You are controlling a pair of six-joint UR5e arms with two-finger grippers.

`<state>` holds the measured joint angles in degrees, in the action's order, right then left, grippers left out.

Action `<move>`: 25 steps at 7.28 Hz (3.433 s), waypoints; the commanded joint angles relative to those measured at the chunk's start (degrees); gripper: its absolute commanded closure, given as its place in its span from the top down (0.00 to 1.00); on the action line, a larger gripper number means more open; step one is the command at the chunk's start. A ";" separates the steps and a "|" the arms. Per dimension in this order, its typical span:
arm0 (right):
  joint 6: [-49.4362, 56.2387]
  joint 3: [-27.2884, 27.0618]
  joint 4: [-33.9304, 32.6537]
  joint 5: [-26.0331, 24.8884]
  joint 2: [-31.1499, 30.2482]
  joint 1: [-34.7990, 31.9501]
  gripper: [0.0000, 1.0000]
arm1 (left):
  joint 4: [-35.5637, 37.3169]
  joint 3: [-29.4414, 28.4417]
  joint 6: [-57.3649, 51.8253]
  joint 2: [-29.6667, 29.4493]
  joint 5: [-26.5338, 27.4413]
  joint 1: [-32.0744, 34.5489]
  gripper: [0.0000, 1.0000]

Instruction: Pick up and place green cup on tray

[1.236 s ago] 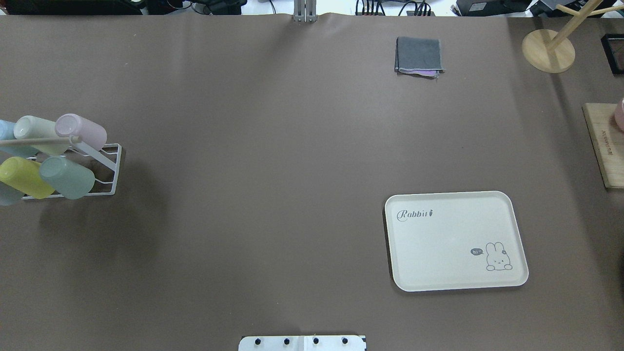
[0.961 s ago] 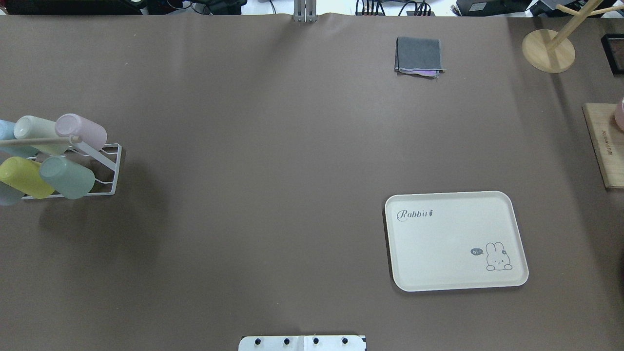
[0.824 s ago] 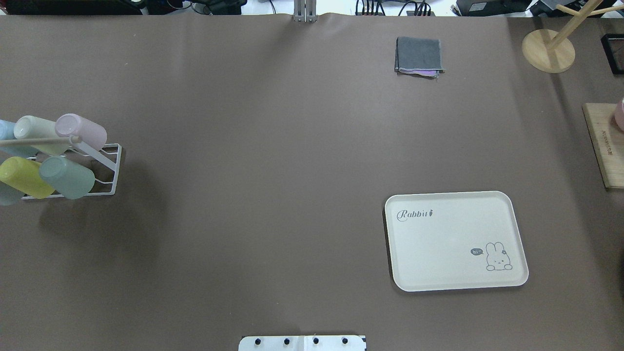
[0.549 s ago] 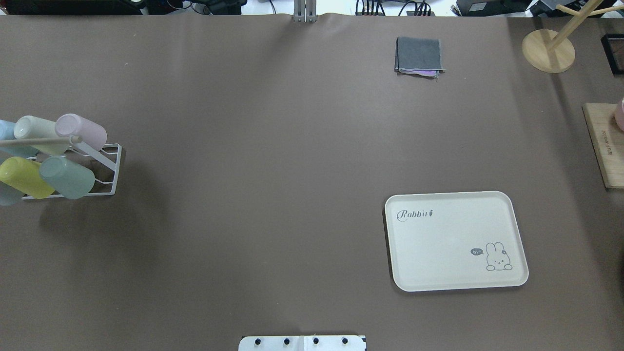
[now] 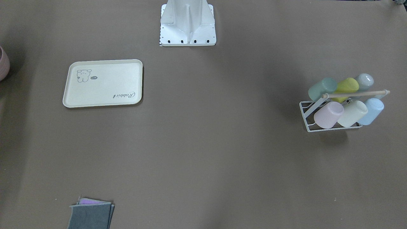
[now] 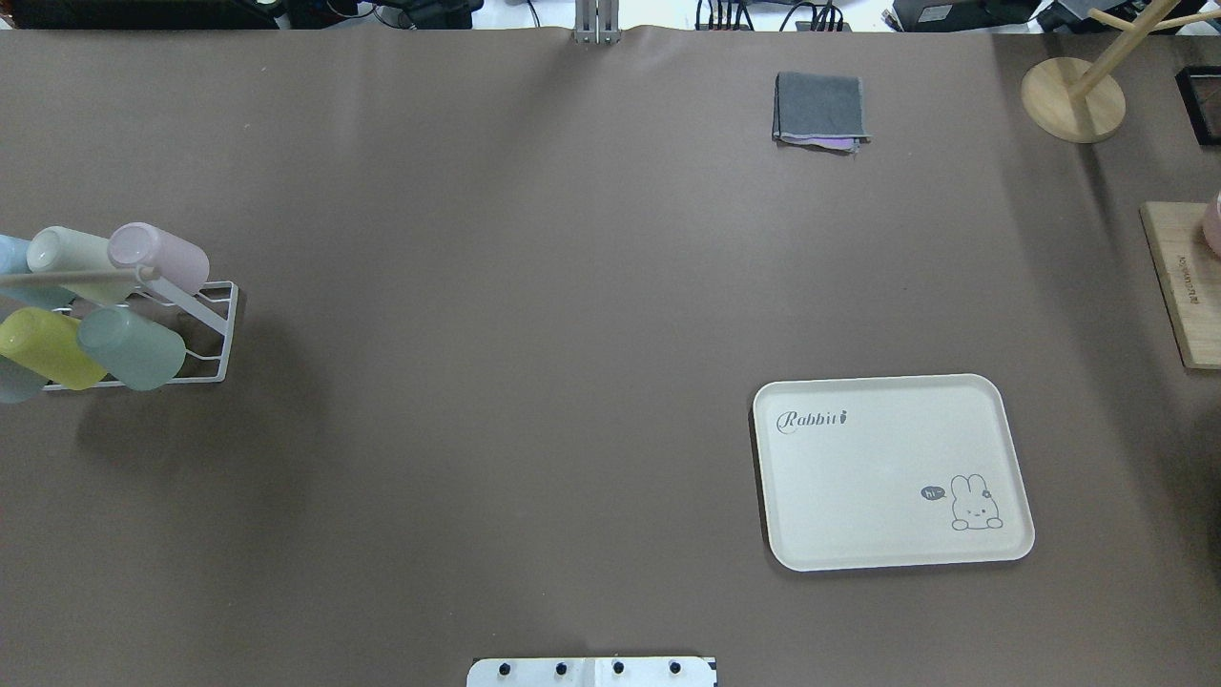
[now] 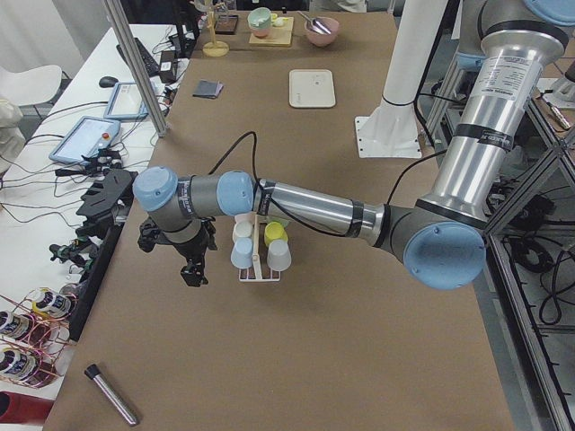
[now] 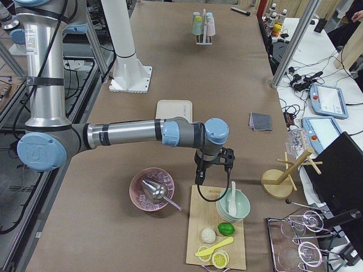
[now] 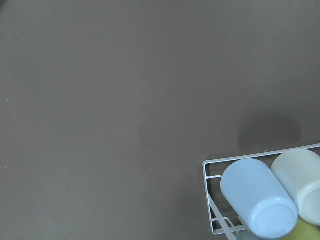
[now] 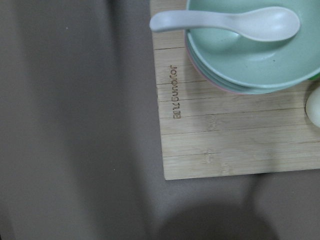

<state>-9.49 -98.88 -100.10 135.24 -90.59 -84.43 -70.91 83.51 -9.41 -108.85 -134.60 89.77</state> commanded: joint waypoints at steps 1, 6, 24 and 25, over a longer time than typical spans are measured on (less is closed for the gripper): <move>-3.59 -2.09 0.16 0.28 0.77 2.68 0.98 | 0.07 -1.24 0.00 -1.10 1.88 0.05 0.98; -22.88 -10.69 0.69 1.52 -0.02 15.83 0.98 | -0.46 0.34 -0.87 1.89 2.14 2.95 0.98; -37.79 -3.25 30.31 -6.22 -3.45 38.38 0.58 | -31.48 1.99 -0.43 19.02 2.14 3.13 0.98; -37.79 -3.25 30.31 -6.22 -3.45 38.38 0.56 | -31.31 7.41 -0.17 22.42 2.32 3.13 0.98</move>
<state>-47.15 -102.21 -69.78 128.84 -94.10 -46.11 -101.03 86.46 -9.73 -89.66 -132.43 92.85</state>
